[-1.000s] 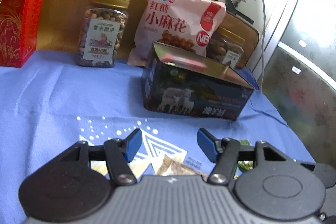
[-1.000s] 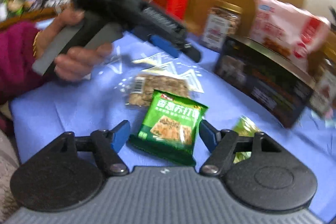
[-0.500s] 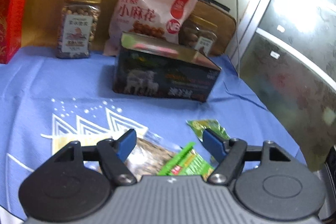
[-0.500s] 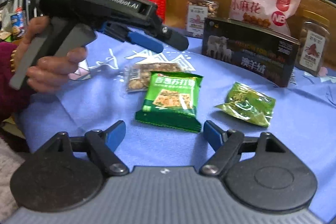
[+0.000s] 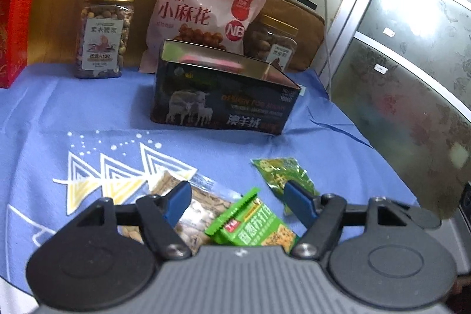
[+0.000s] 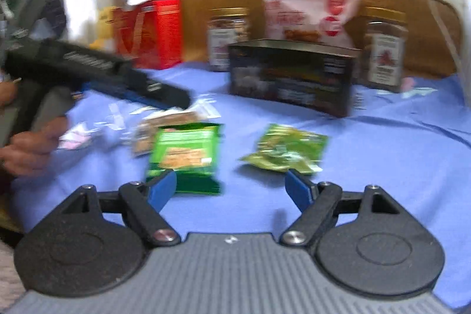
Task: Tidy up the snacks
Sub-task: 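Grasp the green soda-cracker bag with the left gripper, then carry the cracker bag with the left gripper into the tin, release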
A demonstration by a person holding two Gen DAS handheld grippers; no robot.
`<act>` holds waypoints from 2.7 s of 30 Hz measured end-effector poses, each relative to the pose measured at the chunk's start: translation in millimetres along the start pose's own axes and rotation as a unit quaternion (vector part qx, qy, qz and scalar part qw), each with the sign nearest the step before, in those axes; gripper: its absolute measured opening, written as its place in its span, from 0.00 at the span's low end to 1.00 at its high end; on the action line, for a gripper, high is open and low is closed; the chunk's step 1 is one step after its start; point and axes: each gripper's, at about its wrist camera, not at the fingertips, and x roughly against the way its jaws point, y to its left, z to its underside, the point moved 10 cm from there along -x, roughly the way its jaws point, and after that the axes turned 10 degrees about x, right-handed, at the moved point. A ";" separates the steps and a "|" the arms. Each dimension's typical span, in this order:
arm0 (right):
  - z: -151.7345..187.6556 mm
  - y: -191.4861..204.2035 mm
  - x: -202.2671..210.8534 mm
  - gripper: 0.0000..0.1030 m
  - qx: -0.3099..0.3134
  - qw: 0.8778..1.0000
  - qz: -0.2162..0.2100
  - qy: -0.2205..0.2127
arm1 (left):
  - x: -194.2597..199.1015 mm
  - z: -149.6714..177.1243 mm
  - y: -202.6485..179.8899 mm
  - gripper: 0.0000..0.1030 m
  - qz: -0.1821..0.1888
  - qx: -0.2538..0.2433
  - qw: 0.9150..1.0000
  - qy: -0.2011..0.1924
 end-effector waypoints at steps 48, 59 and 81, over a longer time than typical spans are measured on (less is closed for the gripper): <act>-8.4 -1.9 -21.9 0.43 0.018 1.000 0.011 0.010 | -25.7 9.6 -33.2 0.37 0.018 -0.054 0.997 0.052; -100.7 -50.2 -37.8 0.43 0.073 0.991 0.064 -0.087 | -41.2 -103.7 -51.5 0.40 -0.005 -0.059 0.997 -0.046; -105.8 -124.3 -70.3 0.63 0.004 0.986 0.140 -0.089 | -92.5 -127.1 -31.6 0.56 -0.028 -0.026 0.998 -0.059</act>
